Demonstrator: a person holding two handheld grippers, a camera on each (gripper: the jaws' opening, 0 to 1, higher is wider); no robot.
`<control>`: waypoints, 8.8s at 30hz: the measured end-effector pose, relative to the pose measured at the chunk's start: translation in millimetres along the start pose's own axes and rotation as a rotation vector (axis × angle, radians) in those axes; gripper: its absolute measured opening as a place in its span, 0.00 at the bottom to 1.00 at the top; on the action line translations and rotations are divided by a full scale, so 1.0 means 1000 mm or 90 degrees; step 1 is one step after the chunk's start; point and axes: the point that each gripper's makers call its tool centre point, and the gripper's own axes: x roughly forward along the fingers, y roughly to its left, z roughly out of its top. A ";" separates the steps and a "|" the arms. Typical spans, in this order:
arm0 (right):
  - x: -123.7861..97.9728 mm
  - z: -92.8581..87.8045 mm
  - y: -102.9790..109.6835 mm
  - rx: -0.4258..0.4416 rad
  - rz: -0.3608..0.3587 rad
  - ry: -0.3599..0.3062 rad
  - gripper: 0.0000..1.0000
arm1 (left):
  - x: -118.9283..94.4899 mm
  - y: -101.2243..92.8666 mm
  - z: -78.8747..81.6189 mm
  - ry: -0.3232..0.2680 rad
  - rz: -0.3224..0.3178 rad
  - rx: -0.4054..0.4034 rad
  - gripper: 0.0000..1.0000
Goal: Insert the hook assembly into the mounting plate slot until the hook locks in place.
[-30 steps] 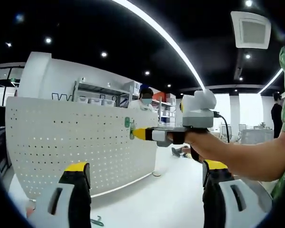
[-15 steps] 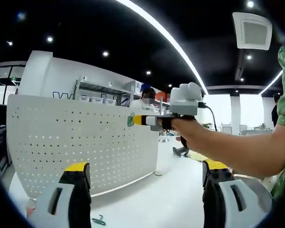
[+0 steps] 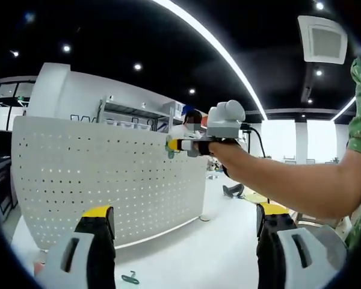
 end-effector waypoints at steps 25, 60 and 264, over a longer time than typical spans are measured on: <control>0.029 -0.009 -0.006 0.030 -0.026 0.025 0.01 | 0.001 0.013 -0.007 0.009 0.005 -0.009 0.99; 0.035 -0.010 -0.008 0.030 -0.031 0.025 0.01 | -0.002 0.016 -0.010 0.016 0.006 -0.012 0.96; 0.034 -0.018 -0.006 0.004 -0.015 0.004 0.02 | -0.005 0.018 -0.012 0.033 -0.002 -0.002 0.86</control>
